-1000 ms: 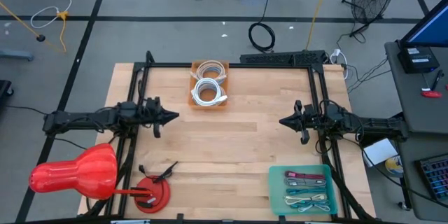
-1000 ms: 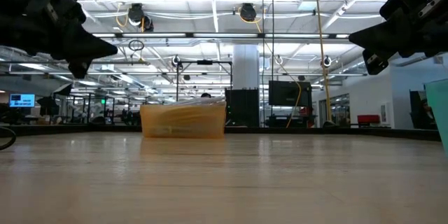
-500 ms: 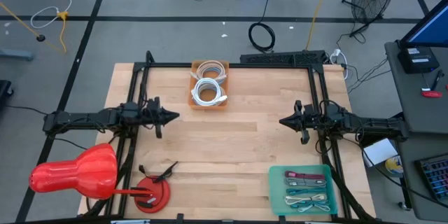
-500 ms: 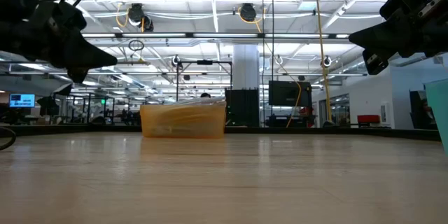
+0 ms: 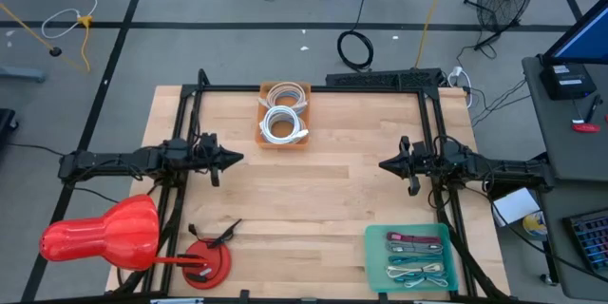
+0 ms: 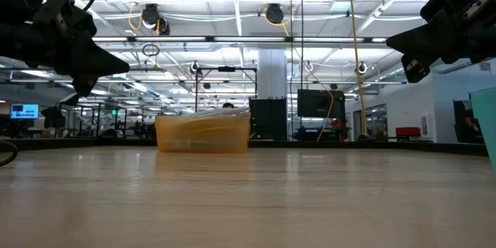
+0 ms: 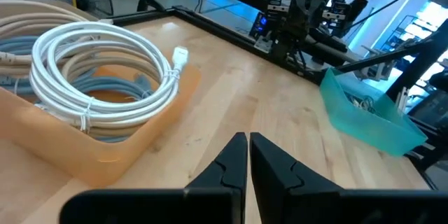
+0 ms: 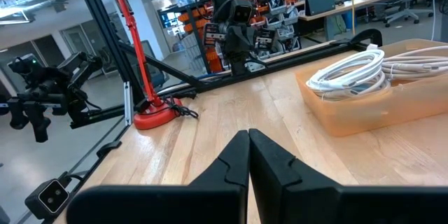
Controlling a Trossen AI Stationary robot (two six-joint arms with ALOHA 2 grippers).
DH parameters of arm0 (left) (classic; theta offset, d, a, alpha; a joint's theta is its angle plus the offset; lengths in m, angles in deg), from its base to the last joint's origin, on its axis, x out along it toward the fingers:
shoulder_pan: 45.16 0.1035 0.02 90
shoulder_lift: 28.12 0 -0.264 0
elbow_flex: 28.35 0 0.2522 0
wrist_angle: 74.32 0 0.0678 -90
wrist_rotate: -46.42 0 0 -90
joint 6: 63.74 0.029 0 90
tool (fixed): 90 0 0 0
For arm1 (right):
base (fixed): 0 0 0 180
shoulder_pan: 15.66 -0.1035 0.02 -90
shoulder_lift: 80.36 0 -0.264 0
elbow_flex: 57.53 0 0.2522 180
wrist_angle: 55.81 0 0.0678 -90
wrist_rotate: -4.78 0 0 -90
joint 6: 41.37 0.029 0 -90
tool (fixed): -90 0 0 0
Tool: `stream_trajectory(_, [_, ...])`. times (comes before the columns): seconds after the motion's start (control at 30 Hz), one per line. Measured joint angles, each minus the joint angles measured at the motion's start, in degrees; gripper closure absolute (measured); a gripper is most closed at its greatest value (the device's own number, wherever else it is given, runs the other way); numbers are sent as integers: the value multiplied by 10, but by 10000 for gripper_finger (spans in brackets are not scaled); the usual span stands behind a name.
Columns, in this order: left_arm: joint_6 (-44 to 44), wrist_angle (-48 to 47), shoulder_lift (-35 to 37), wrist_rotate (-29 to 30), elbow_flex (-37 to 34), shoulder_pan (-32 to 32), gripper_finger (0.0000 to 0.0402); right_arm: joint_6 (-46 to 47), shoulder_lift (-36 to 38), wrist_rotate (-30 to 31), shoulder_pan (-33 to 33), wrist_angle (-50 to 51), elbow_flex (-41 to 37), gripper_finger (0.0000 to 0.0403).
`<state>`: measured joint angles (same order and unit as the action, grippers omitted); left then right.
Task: Pick & Place USB Port
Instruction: Return to Home Position
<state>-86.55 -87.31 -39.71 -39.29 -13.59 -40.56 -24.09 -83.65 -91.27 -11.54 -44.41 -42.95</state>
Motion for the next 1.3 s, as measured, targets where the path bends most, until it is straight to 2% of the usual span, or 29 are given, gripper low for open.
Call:
stream_trajectory(0.3, [0,0,0,0,0,0,399,0,0,0,0,0,0,403])
stream_trajectory(0.67, [0,0,0,-1,0,0,375,0,0,0,0,0,0,403])
stream_trajectory(1.07, [0,25,0,0,-2,0,399,0,0,0,0,0,0,403])
stream_trajectory(1.3, [0,30,0,0,-2,0,376,0,0,0,0,0,0,403])
